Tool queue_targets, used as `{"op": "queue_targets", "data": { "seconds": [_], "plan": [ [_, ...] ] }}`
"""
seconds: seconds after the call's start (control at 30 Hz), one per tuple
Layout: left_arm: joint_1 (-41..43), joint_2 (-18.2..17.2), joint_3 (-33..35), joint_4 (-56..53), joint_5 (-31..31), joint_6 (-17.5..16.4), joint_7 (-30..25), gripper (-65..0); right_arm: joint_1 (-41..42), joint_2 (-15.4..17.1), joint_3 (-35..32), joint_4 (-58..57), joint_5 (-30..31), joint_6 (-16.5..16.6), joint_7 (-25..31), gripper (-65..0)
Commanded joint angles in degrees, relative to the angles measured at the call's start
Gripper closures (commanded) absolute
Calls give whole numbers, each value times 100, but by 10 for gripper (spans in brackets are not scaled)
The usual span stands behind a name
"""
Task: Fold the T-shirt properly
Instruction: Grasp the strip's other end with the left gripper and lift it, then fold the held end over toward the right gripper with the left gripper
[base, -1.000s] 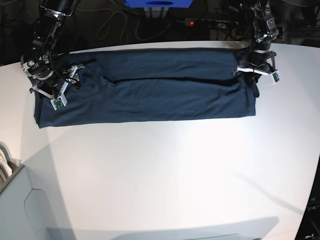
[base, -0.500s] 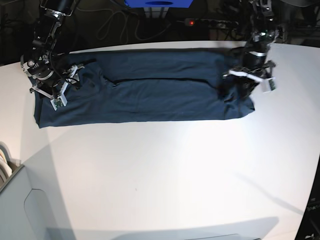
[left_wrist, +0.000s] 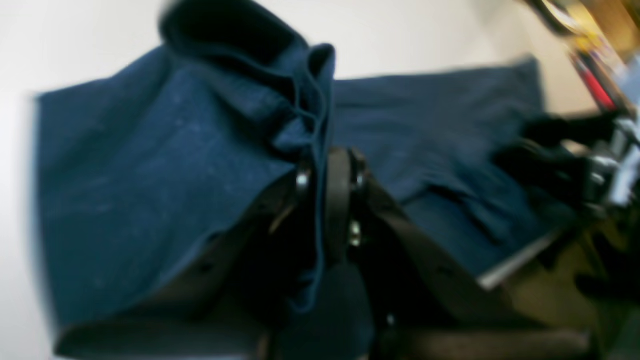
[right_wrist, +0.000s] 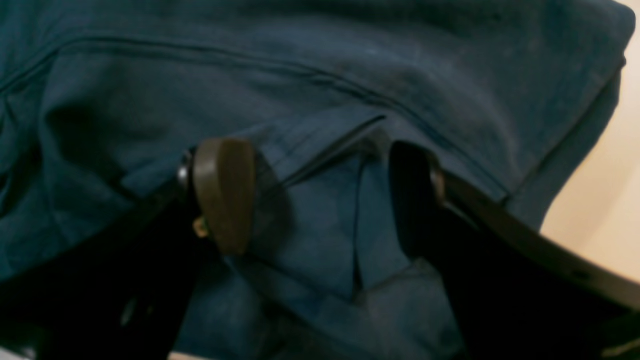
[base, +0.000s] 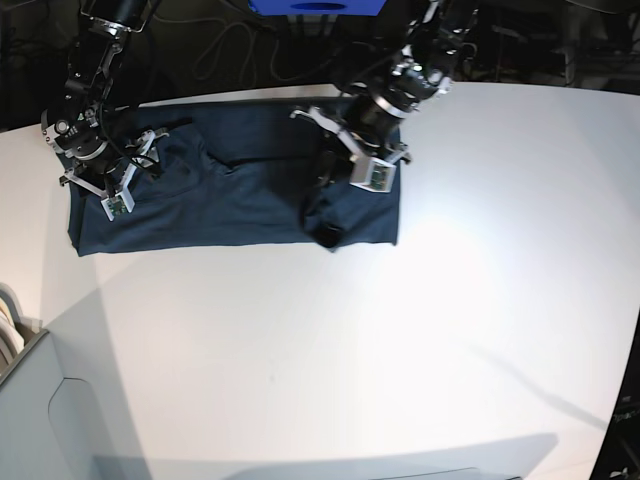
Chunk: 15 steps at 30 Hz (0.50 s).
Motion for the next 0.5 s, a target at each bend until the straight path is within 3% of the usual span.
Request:
{"op": "queue_targets", "data": {
  "seconds": [0.0, 0.47],
  "plan": [
    [-105, 16, 129, -24, 6, -18, -124, 0, 35, 45, 21, 71, 9, 106, 30, -401],
    [-966, 588, 1052, -877, 59, -10, -124, 0, -9, 54, 21, 71, 9, 106, 30, -401]
  ]
}}
